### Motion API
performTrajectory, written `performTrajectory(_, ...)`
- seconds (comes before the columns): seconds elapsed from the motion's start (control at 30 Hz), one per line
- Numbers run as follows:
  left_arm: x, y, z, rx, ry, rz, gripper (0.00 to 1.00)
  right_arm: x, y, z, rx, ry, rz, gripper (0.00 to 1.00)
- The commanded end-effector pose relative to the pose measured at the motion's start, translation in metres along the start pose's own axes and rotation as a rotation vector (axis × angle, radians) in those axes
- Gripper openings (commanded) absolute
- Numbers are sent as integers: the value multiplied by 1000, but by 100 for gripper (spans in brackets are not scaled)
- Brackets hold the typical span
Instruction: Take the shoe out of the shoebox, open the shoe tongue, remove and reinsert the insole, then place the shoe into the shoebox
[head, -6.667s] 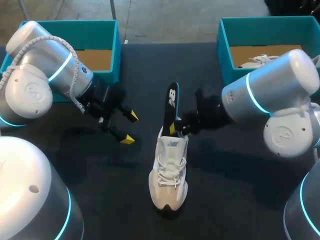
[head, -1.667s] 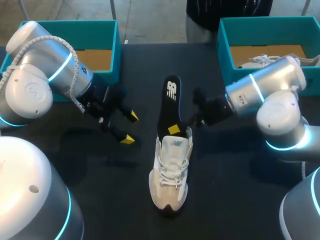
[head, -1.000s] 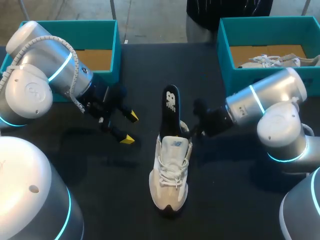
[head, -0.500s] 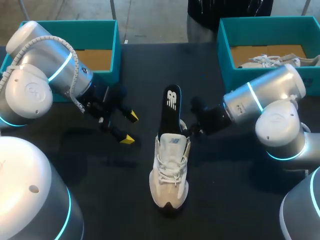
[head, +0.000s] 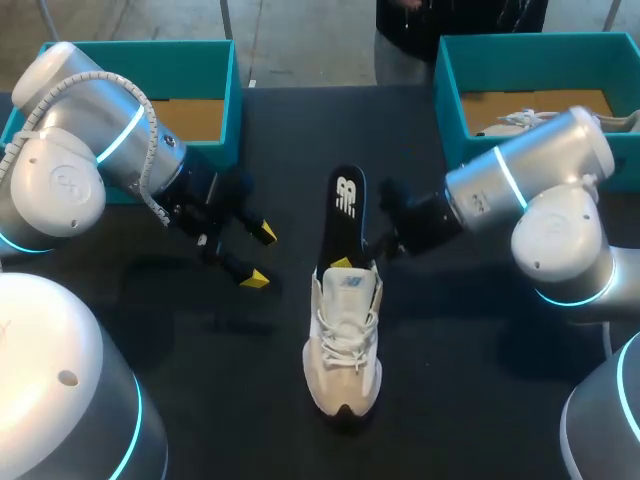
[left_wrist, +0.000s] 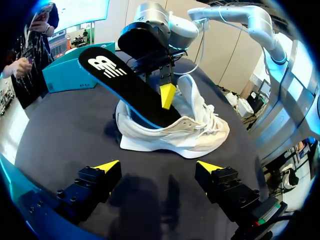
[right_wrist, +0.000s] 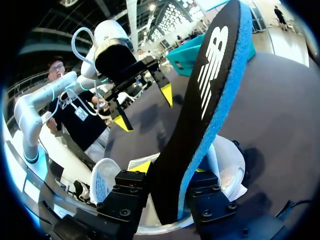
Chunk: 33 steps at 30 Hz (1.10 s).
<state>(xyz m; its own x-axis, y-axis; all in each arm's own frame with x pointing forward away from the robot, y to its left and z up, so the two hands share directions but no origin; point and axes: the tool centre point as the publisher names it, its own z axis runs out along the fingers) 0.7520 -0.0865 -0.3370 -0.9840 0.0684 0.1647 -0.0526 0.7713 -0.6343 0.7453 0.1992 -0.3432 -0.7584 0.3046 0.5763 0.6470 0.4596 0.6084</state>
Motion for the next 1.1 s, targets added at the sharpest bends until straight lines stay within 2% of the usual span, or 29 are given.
performTrajectory(0.03,0,0,0,-2,-1,0,100,-3,5,2,13,-1,1,33)
performTrajectory(0.1,0,0,0,-2,-1,0,100,-4,5,3,16,-1,2,26)
performTrajectory(0.17,0,0,0,-2,-1,0,100,-4,4,4,20,2,5,6)
performTrajectory(0.2,0,0,0,-2,-1,0,100,-4,3,4,23,4,6,0)
performTrajectory(1.1,0,0,0,-2,-1,0,100,2,-31,18,115,11,88,0)
